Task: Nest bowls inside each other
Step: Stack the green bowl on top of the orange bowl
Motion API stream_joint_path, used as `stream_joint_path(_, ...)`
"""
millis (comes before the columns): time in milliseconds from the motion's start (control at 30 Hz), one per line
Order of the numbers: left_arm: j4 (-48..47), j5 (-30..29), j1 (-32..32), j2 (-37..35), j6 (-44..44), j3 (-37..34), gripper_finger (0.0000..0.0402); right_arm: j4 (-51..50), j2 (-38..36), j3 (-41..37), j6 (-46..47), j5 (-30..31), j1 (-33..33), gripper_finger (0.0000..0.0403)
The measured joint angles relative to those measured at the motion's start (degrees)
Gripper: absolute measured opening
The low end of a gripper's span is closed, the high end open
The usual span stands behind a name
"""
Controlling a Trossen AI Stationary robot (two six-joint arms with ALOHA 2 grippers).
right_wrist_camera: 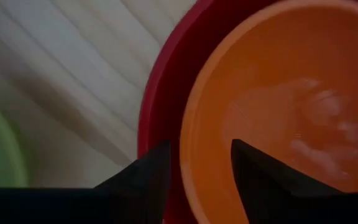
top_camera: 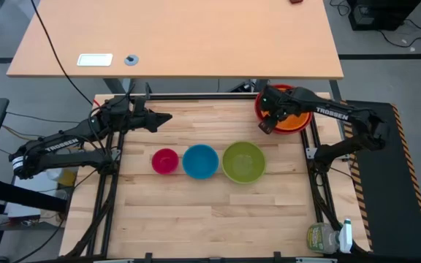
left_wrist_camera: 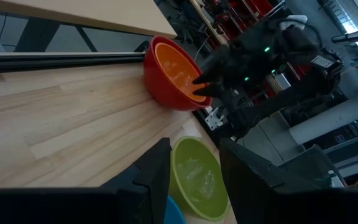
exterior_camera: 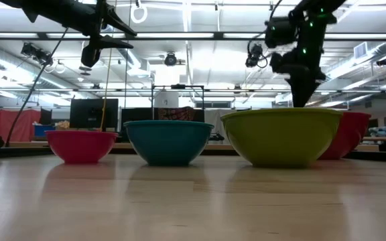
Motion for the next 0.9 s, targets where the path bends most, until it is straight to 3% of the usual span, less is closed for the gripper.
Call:
stream_joint_path(267,0.0,0.0,0.0,0.0,0.0,0.0,0.0142,-6.4,0.0,10.1,-1.9,-1.3,1.6,0.0176)
stream_joint_path(500,0.0,0.0,0.0,0.0,0.0,0.0,0.0142,-5.2,0.0,15.1,1.0,-12.5,3.5,0.0176)
stream_joint_path(633,0.0,0.0,0.0,0.0,-0.3,0.0,0.0142,-3.2,0.0,16.7,3.1,-14.8,8.3,0.0176)
stream_joint_path(900,0.2,0.0,-1.5,0.0,1.5,0.0,0.0142,7.8,2.2,16.8,7.9,-13.2,20.4,0.0175)
